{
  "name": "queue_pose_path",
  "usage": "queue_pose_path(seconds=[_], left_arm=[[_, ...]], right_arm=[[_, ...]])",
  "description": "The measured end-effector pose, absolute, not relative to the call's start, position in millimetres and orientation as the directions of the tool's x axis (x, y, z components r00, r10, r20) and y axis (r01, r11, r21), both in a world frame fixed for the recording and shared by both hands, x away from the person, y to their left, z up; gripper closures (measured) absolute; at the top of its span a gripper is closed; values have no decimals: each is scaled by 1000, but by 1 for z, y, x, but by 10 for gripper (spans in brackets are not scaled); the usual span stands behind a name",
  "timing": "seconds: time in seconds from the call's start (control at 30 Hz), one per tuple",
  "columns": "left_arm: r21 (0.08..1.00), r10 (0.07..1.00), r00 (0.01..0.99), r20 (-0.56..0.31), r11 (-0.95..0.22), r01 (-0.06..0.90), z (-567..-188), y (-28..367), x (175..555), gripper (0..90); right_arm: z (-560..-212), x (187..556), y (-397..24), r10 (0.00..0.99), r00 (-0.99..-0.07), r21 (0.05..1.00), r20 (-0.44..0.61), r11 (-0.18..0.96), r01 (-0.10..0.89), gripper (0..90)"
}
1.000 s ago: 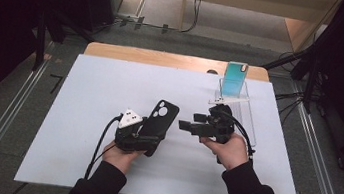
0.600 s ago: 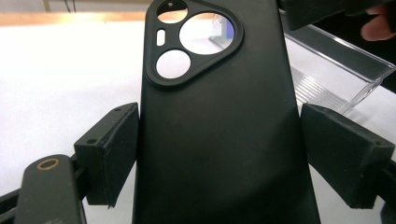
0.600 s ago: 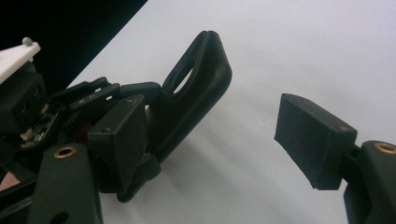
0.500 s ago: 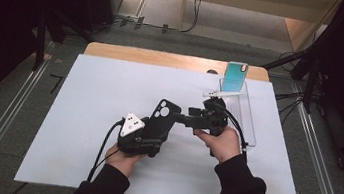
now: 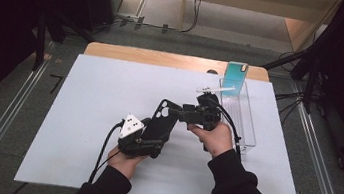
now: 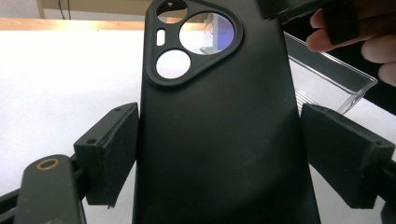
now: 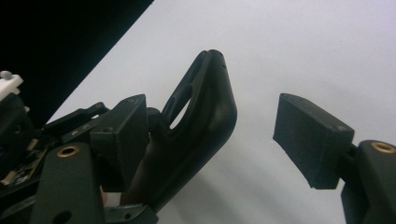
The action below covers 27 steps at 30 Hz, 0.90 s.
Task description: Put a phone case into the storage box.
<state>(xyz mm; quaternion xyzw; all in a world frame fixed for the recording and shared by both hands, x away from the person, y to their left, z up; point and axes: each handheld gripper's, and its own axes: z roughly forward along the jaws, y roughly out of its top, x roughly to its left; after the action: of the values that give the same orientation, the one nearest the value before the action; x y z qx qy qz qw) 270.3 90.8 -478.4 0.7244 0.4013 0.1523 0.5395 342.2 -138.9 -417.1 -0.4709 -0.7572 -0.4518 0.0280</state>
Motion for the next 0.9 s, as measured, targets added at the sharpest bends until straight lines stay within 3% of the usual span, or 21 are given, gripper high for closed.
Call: queue_pose_path(seconds=[0.13, 0.27, 0.37, 0.63, 0.9], left_arm=[[905, 741, 635, -219, -89, 416, -478, 91, 270, 149], [906, 735, 639, -227, -82, 416, -477, 90, 268, 149], [906, 728, 644, -235, -75, 416, -477, 89, 268, 148], [906, 716, 653, -246, -70, 418, -477, 88, 267, 145], [901, 697, 666, -265, -68, 429, -475, 87, 270, 137]], right_arm=[[-421, 347, -136, 682, -543, 641, 491, 139, 755, 330], [-422, 350, -138, 654, -517, 609, 552, 107, 786, 538], [-421, 350, -140, 630, -502, 587, 593, 89, 805, 642], [-417, 351, -146, 559, -453, 527, 694, 33, 849, 738], [-413, 349, -146, 546, -450, 524, 706, 25, 852, 755]])
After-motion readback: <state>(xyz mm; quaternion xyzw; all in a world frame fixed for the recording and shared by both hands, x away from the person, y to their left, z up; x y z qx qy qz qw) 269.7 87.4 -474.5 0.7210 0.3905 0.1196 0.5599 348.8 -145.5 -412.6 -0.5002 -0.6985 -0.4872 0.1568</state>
